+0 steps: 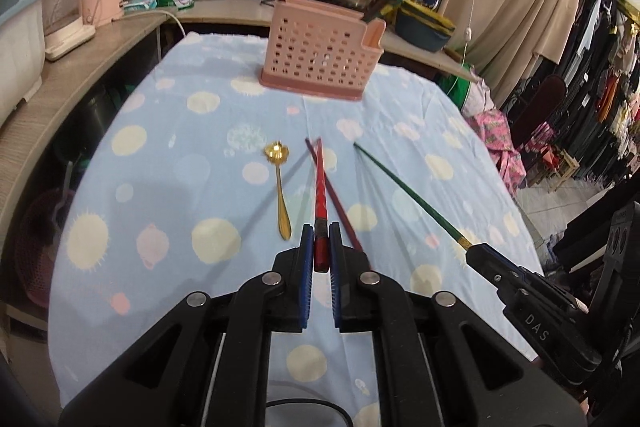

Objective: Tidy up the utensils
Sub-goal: 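Lift the red and green chopsticks and carry them over the pink holder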

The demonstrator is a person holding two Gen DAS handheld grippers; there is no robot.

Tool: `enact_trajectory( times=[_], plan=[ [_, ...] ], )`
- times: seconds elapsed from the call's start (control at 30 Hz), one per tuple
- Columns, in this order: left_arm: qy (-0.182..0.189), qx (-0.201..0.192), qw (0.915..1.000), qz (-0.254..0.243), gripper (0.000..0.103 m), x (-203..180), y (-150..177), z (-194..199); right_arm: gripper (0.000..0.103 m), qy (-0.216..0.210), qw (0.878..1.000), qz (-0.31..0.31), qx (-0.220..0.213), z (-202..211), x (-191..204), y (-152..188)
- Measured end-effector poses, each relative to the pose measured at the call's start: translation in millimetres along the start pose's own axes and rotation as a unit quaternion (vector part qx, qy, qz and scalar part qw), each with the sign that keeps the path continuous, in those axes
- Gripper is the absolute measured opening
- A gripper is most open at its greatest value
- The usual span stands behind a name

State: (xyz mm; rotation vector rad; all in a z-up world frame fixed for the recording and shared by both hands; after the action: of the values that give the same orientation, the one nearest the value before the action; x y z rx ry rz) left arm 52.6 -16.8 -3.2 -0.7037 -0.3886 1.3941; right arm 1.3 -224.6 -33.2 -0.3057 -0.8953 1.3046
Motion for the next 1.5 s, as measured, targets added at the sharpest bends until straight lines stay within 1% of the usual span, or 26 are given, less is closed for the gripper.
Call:
enact_trajectory(
  times=[0.1,0.3,0.53,0.87,1.17,1.5],
  plan=[
    [0.000,-0.016,0.9999,0.004,0.007,1,-13,9,0.007,-0.003,1.000,-0.003,-0.020,12,-1,-14],
    [-0.014,-0.044,0.9989,0.008,0.007,3,-46,20,0.007,-0.005,0.998,0.003,-0.056,30,3,-43],
    [-0.017,-0.089,0.9959,0.006,0.007,-1,-86,34,0.007,-0.018,0.995,0.007,-0.096,46,7,-78],
    [-0.016,-0.120,0.9926,-0.005,0.007,-13,-125,40,0.007,-0.025,0.991,0.011,-0.133,55,11,-114],
    [-0.016,-0.154,0.9879,-0.007,0.007,-18,-161,50,0.007,-0.028,0.985,0.010,-0.170,61,9,-152],
    [-0.023,-0.191,0.9811,-0.021,0.007,-28,-210,53,0.007,-0.035,0.974,0.023,-0.221,69,17,-210]
  ],
)
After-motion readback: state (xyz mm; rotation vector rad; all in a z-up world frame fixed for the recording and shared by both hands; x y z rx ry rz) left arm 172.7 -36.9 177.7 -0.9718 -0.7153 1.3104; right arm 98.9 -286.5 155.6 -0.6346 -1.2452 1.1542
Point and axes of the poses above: each gripper's, at about its wrist camera, not at the fingertips, and z roughly against the way its jaws point, x to its left, y to its underside, the point moved 1 cm from there along -z, roughly the way its jaws point, and after that the axes turned 8 degrees about -y, right-handed, at the moved point
